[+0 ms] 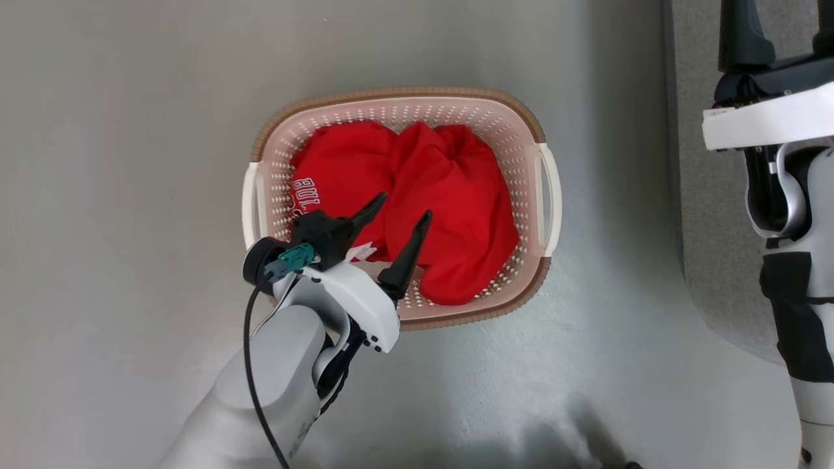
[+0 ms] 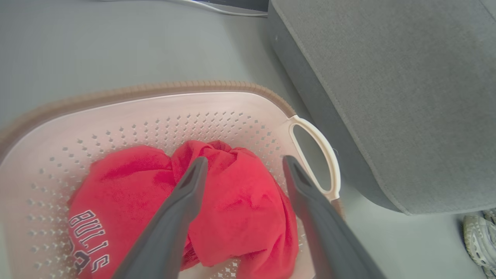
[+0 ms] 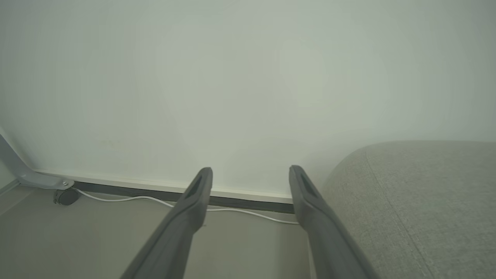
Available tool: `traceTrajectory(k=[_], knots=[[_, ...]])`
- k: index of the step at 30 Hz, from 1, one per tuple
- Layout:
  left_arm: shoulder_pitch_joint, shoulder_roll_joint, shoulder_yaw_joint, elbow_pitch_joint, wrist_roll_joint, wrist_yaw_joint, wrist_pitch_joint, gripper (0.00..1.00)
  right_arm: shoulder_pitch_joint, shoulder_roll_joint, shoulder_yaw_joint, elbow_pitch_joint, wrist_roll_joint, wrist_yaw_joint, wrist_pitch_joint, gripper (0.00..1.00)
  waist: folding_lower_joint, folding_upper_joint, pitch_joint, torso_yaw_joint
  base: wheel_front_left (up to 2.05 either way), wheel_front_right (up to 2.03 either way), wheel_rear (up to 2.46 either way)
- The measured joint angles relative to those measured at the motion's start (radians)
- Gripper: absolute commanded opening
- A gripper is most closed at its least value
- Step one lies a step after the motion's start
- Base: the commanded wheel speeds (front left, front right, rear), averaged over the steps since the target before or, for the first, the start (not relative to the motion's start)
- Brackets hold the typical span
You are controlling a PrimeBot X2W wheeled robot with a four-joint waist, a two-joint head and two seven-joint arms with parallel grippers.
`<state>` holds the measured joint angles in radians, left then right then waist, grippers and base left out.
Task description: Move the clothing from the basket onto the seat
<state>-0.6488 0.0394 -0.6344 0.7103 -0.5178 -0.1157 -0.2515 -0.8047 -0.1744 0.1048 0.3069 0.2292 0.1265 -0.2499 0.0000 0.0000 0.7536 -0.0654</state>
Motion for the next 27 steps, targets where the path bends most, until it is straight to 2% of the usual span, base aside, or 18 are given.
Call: traceTrajectory(k=[12, 22, 27], knots=[[-0.171, 0.004, -0.255, 0.179, -0.146, -0.008, -0.001, 1.0, -0.08, 0.046, 0.043, -0.047, 0.0, 0.0, 0.0, 1.0, 0.0, 0.0, 0.098, -0.07, 0.0, 0.0, 0.0], [-0.283, 0.006, -0.291, 0.33, -0.167, -0.008, -0.001, 1.0, -0.093, 0.079, 0.054, -0.106, 0.002, 0.0, -0.002, 1.0, 0.0, 0.0, 0.204, -0.132, 0.0, 0.0, 0.0], [-0.31, 0.008, -0.318, 0.356, -0.206, -0.008, -0.001, 1.0, -0.092, 0.09, 0.052, -0.114, 0.012, 0.0, -0.002, 1.0, 0.0, 0.0, 0.236, -0.165, 0.0, 0.0, 0.0]])
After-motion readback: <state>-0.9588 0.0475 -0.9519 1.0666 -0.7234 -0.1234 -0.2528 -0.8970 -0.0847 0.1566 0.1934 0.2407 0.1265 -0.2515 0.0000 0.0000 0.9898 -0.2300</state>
